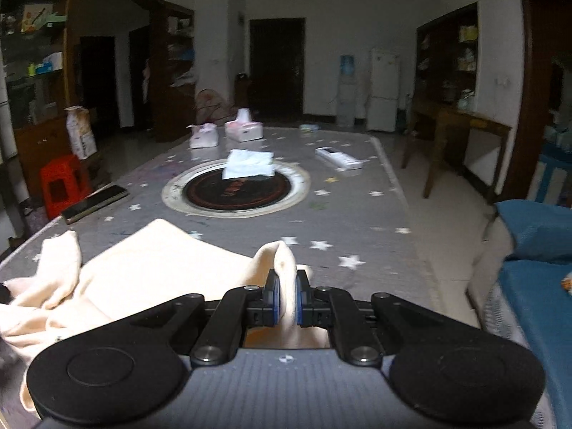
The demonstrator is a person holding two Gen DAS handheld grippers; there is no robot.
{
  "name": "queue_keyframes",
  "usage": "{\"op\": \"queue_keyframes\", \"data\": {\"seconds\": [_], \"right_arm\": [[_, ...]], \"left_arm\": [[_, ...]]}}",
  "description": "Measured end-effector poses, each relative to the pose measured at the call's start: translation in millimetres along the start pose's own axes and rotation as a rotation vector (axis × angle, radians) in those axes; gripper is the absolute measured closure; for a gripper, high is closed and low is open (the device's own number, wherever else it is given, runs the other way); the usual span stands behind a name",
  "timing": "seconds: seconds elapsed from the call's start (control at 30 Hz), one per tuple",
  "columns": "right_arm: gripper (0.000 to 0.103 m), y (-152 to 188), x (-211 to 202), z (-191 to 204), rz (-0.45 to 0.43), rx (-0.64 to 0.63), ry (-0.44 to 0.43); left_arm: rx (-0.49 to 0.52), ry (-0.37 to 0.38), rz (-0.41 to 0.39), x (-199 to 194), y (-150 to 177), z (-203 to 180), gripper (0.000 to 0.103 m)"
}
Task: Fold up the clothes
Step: 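Lift and pull the sweatshirt with both grippers to spread it flat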
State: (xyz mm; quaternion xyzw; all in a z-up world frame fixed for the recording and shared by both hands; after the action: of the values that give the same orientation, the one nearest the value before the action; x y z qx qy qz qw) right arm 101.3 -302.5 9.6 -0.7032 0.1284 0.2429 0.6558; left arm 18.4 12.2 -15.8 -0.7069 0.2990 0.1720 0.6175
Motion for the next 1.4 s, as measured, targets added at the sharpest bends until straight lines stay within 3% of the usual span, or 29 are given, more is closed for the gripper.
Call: {"op": "queue_keyframes", "data": {"seconds": [0.27,0.37,0.5,0.7,0.8,0.87,1.03,1.23,1.4], "right_arm": [[0.096,21.2,-34.6,-49.7,0.001,0.034,0.118],[0.094,44.0,-38.6,-62.6,0.060,0.062,0.132],[0.090,70.9,-40.5,-74.3,0.123,0.082,0.151],[0.077,79.5,-56.5,-82.6,0.119,0.091,0.180],[0.074,76.6,-64.8,-80.5,0.099,0.091,0.172],[0.071,71.1,-70.3,-70.9,0.081,0.074,0.139],[0.065,64.8,-78.0,-19.3,0.076,0.002,-0.040],[0.065,76.6,-69.1,59.2,0.142,-0.090,-0.269],[0.065,87.4,-61.8,108.3,0.182,-0.156,-0.382]], "left_arm": [[0.010,-0.023,0.021,-13.0,15.0,10.4,0.101],[0.016,-0.029,0.043,-13.8,22.8,12.3,0.101],[0.056,0.004,0.043,-18.5,24.2,-1.1,0.100],[0.151,0.112,0.029,-17.8,20.9,-50.0,0.096],[0.207,0.173,0.049,-10.5,27.7,-77.3,0.076],[0.257,0.195,0.059,-5.7,34.9,-93.7,0.062],[0.314,0.203,0.098,12.7,47.7,-112.6,0.063],[0.316,0.210,0.118,19.8,54.4,-110.9,0.091],[0.316,0.212,0.107,13.9,53.3,-107.6,0.094]]}}
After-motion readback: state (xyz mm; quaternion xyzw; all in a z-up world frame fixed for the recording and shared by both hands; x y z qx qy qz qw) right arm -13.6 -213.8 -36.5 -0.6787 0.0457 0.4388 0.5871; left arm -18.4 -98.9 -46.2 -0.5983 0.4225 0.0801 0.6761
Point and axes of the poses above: each gripper's, at about its wrist camera, not at the fingertips, and x roughly the way its jaws point, z to its left, y to its underside, the point moved 10 cm from there along x, roughly the way its jaws point, and after that the axes turned 1 degree about y, right-handed, at the moved point
